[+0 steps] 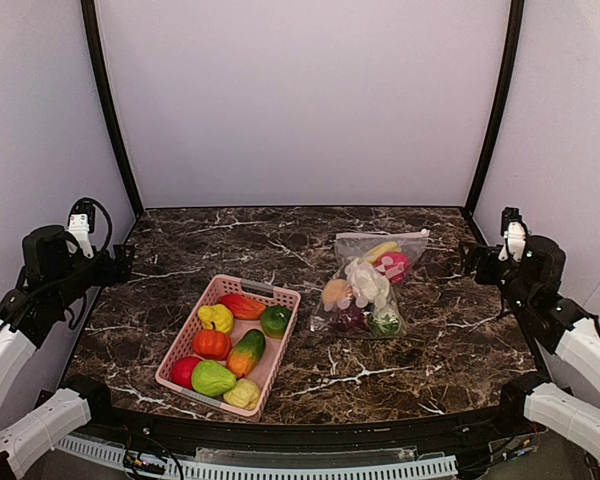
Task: Place the food in the zip-top bag and seal the zipper
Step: Reset both arms
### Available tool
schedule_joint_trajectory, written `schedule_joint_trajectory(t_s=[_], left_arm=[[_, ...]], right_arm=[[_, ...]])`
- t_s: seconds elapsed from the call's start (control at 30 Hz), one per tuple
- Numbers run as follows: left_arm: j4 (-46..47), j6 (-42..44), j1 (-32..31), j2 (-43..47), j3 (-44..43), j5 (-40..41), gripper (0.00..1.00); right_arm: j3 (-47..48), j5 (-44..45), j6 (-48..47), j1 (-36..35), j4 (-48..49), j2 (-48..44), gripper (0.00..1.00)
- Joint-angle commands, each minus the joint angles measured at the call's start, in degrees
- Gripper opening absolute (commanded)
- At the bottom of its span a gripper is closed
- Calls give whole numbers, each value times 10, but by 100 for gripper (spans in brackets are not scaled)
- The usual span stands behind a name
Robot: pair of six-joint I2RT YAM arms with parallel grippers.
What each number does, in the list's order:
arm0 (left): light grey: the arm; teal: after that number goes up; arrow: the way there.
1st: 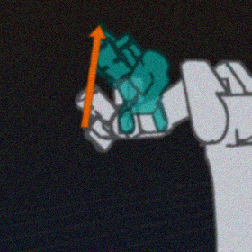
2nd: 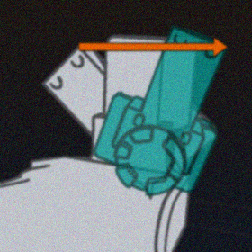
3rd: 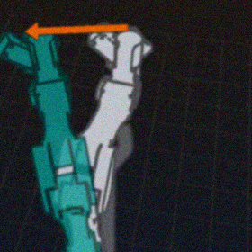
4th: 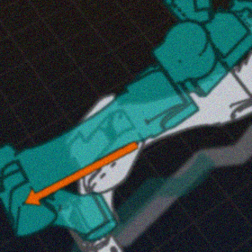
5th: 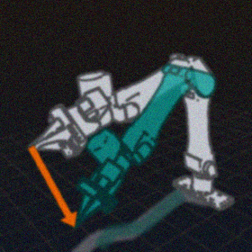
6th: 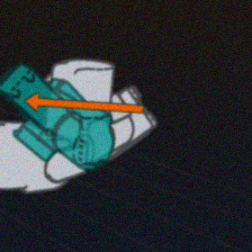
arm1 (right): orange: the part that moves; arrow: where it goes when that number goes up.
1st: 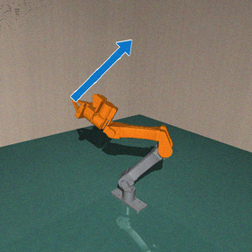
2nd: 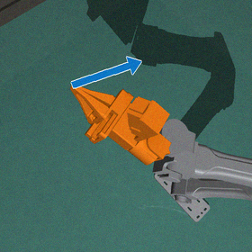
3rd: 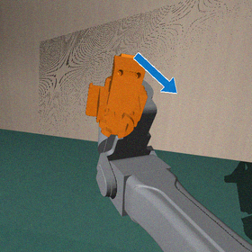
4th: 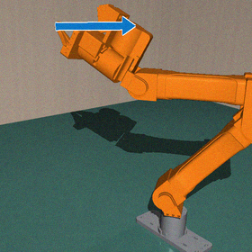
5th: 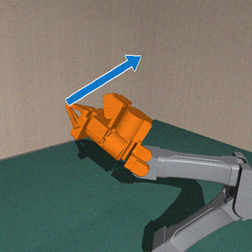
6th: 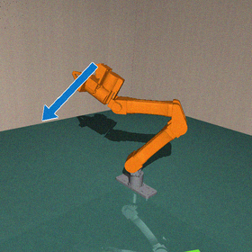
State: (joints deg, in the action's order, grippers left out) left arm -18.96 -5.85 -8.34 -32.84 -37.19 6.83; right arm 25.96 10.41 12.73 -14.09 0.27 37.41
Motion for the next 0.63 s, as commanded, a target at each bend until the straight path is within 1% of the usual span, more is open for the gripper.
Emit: schedule_joint_trajectory(t_s=[0.0, 0.17, 0.3, 0.6], left_arm=[[-4, -19, 2, -1, 13, 35, 100], [-18, -22, 2, -9, 7, 59, 100], [-15, -23, 2, -2, 9, 55, 100], [-21, -25, 2, -9, 3, 65, 100]], right_arm=[[-30, 39, -35, 1, 46, -16, 99], [-64, 40, -33, 1, 70, -21, 99], [-81, 41, -31, 2, 78, -26, 99], [-77, 45, -32, 1, 74, -37, 99]])
